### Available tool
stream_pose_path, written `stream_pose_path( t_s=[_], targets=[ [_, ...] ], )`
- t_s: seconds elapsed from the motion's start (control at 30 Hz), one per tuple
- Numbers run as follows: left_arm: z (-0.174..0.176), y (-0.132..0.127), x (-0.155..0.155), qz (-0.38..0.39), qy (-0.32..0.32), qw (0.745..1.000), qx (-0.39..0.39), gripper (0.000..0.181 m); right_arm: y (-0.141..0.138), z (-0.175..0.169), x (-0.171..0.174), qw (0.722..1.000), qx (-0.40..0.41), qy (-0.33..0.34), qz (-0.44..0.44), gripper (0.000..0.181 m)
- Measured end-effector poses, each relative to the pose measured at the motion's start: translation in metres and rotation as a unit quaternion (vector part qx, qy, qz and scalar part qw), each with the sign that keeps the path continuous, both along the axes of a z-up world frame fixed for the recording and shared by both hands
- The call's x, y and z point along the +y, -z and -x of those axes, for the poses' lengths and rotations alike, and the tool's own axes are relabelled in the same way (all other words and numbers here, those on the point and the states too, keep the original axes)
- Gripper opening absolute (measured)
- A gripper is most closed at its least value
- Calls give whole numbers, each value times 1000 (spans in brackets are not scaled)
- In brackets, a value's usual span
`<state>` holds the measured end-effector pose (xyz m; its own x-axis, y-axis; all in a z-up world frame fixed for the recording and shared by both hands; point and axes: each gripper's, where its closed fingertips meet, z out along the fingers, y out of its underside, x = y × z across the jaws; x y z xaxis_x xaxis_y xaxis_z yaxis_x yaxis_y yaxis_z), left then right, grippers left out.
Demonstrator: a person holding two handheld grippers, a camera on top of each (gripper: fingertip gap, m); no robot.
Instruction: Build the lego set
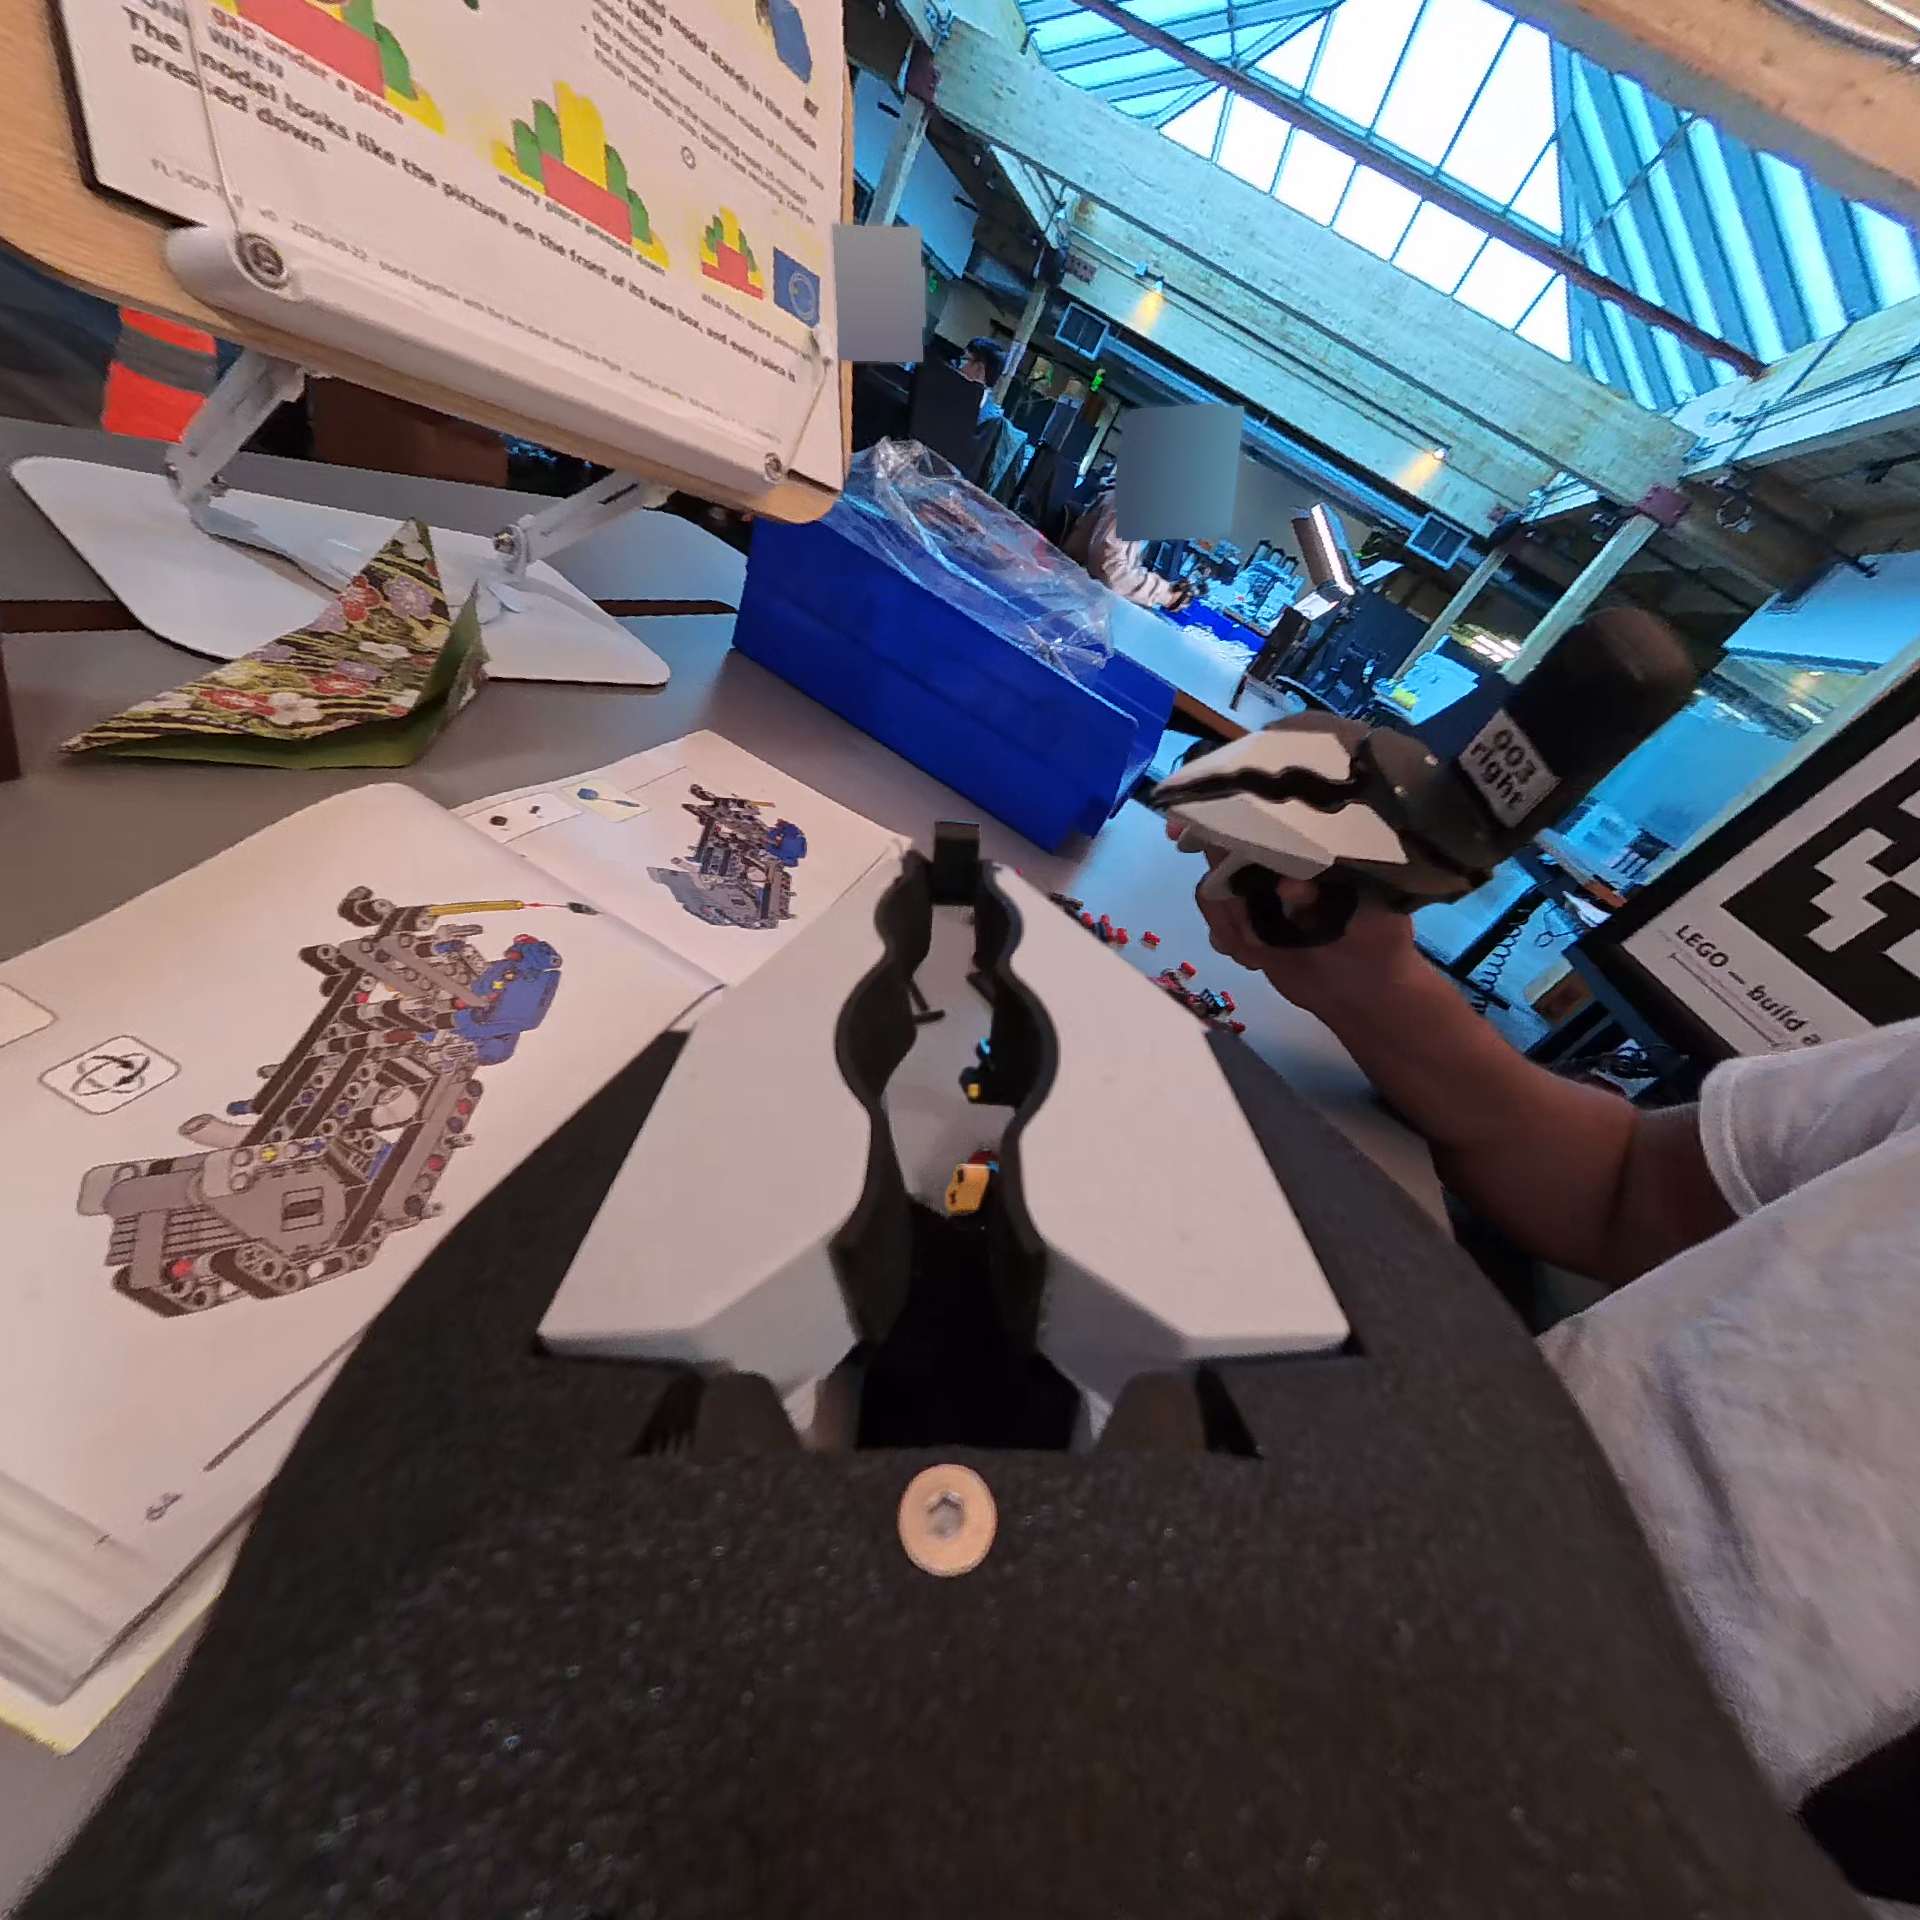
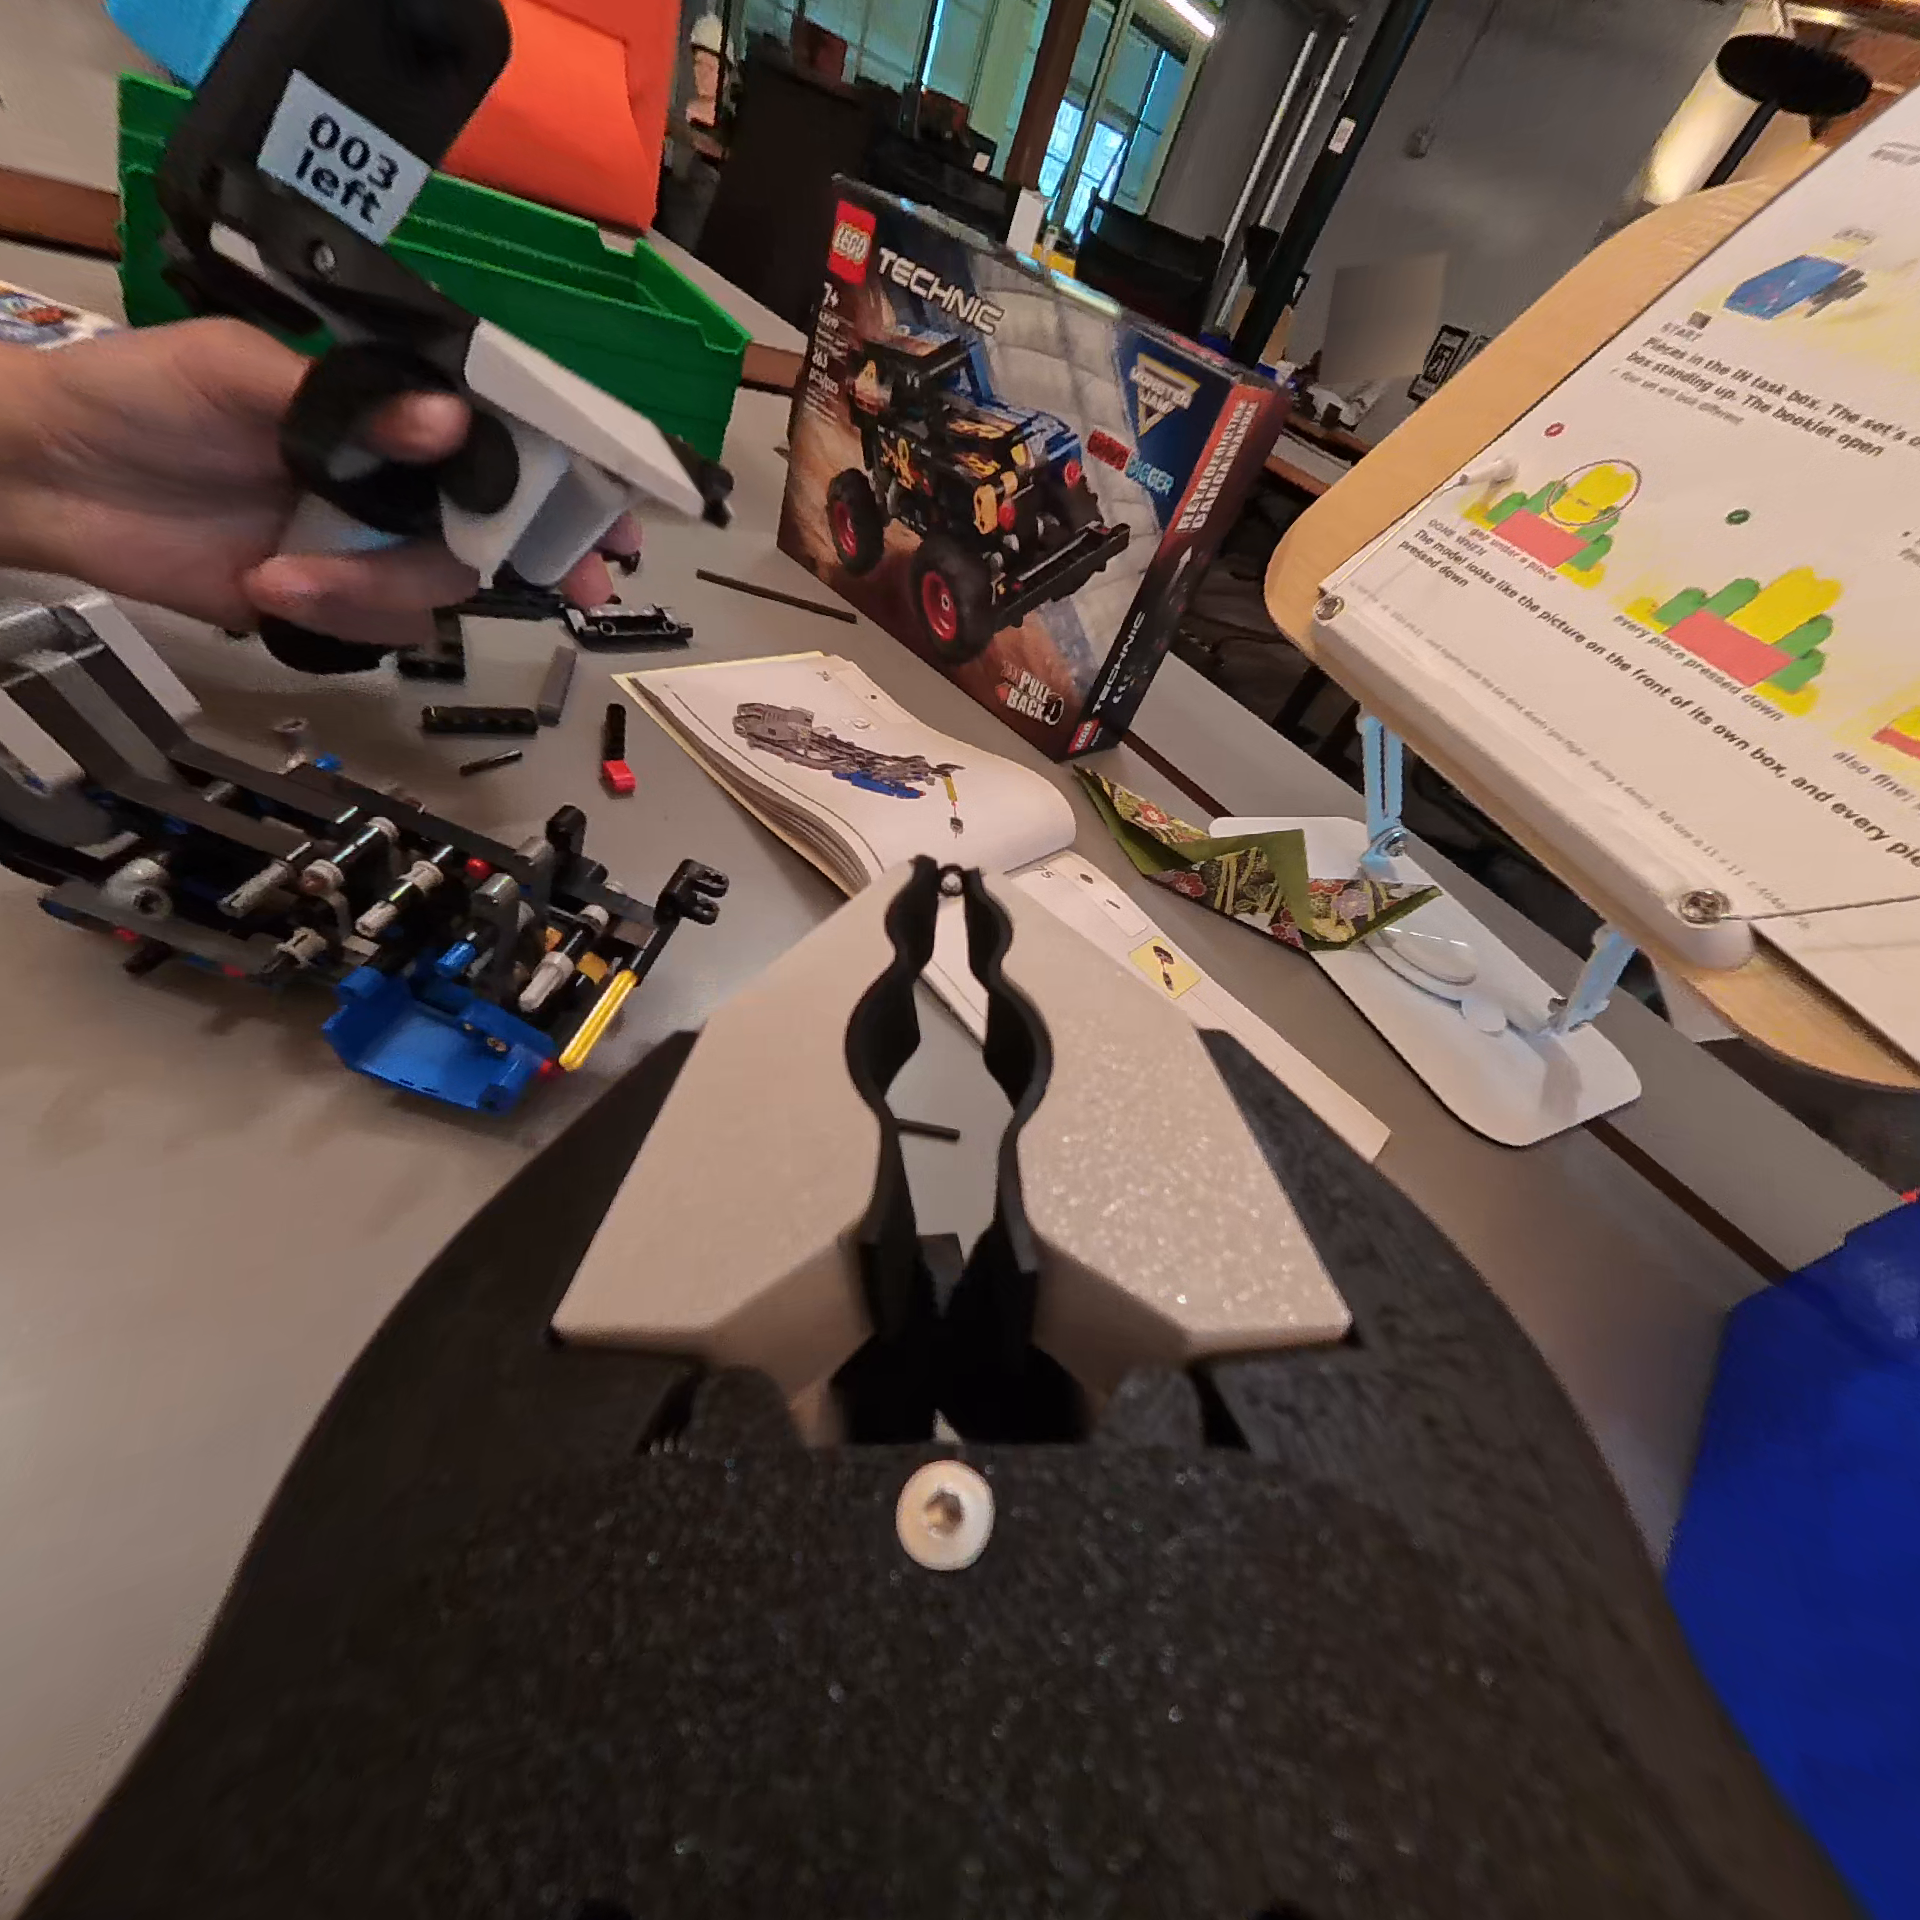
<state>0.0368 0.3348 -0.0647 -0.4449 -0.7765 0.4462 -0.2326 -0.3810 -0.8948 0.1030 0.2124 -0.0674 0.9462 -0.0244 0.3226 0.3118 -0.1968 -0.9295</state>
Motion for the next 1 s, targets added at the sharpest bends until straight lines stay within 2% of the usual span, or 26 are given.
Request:
stream_pose_path(
  t_s=[0.1,0.2,0.3,0.4,0.47,0.57,0.7,1.0],
  targets=[
    [3,-6,-2,1,4,1000,-11,5,-6,11,5,1000,18,-11,-15,4],
    [4,-10,-5,-7,-3,1000,-18,6,-31,34,20,995,62,-25,-71,4],
    [7,-14,-19,-76,-20,996,-36,6,-57,64,42,986,83,-24,-140,4],
    [15,-27,-41,-121,-23,990,-75,6,-53,86,65,991,13,7,-135,4],
    [19,-34,-47,-134,-35,986,-92,6,-60,95,68,988,-16,21,-155,4],
    [24,-41,-49,-163,-59,978,-119,6,-66,100,69,986,-4,39,-163,3],
    [28,-48,-53,-147,-64,979,-128,6,-62,101,74,985,13,51,-163,4],
    [29,-51,-53,-178,-92,969,-145,6,-64,104,76,981,68,31,-179,4]
  ],
)
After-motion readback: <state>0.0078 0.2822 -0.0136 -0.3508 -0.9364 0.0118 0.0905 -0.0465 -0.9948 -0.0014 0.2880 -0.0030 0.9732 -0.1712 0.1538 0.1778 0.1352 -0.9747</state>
